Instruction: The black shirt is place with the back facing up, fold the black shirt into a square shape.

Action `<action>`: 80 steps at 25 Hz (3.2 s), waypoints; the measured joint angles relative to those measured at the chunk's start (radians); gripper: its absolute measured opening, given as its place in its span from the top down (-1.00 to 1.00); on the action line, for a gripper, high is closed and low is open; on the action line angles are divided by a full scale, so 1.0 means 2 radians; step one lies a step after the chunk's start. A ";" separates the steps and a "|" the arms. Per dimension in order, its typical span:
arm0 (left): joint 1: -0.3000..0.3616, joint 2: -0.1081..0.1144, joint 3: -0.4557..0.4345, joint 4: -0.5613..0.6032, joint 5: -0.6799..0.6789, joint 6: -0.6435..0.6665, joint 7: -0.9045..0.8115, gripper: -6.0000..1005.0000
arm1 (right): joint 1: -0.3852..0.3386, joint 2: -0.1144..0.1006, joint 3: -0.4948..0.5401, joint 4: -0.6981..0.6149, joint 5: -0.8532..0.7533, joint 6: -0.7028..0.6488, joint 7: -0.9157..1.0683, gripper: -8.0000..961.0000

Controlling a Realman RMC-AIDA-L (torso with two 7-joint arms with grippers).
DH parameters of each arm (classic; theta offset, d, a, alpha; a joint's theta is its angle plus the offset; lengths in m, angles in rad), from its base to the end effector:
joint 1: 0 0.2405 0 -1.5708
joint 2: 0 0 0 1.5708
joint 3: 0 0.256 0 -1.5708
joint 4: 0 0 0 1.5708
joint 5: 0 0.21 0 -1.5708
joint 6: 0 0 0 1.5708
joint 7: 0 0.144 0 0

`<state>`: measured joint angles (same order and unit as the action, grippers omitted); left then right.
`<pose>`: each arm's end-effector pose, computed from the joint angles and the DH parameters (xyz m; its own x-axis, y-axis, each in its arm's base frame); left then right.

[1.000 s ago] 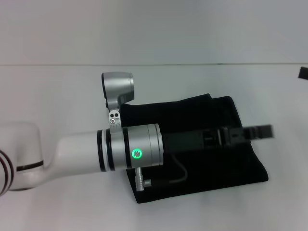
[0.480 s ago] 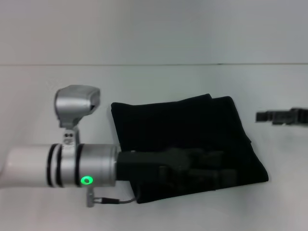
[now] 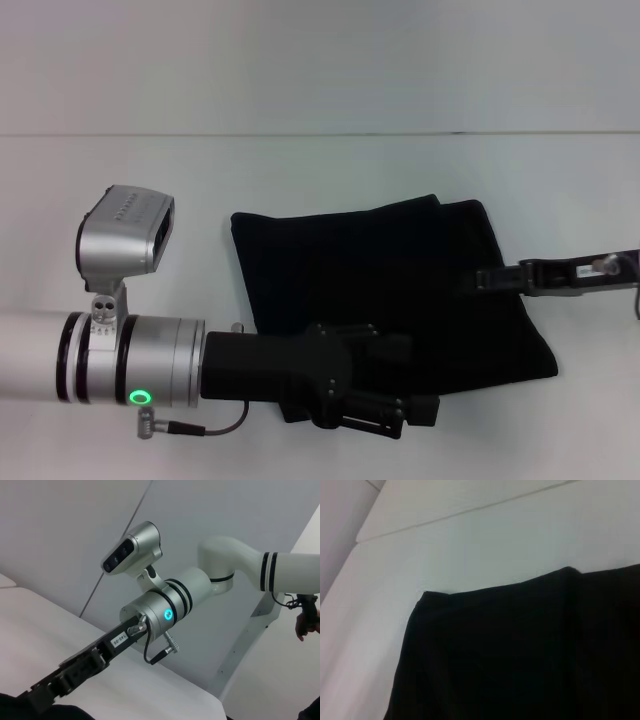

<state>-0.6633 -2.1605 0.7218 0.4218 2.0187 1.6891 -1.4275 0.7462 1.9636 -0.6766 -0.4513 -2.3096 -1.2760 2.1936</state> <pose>-0.2009 0.2987 -0.0706 0.6961 0.4894 0.5254 0.4037 -0.8719 0.2772 0.2776 0.3872 0.0003 0.3506 -0.8795 -0.3217 -0.9358 -0.3428 -0.0826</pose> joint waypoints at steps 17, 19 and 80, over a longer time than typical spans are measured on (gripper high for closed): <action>0.003 -0.001 0.005 -0.003 0.001 -0.001 0.005 -0.89 | 0.018 0.013 0.000 0.000 0.008 -0.023 -0.006 -0.93; 0.003 -0.001 0.005 -0.004 0.001 -0.003 0.009 -0.89 | 0.019 0.013 0.001 0.000 0.014 -0.029 -0.006 -0.93; -0.012 -0.004 0.020 -0.031 -0.004 -0.044 0.009 -0.89 | 0.020 0.031 -0.033 -0.026 0.015 -0.022 0.011 -0.69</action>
<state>-0.6868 -2.1691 0.7609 0.3589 2.0110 1.6010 -1.4097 0.7861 2.0251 -0.7425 -0.5029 -2.2799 -1.3204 2.2152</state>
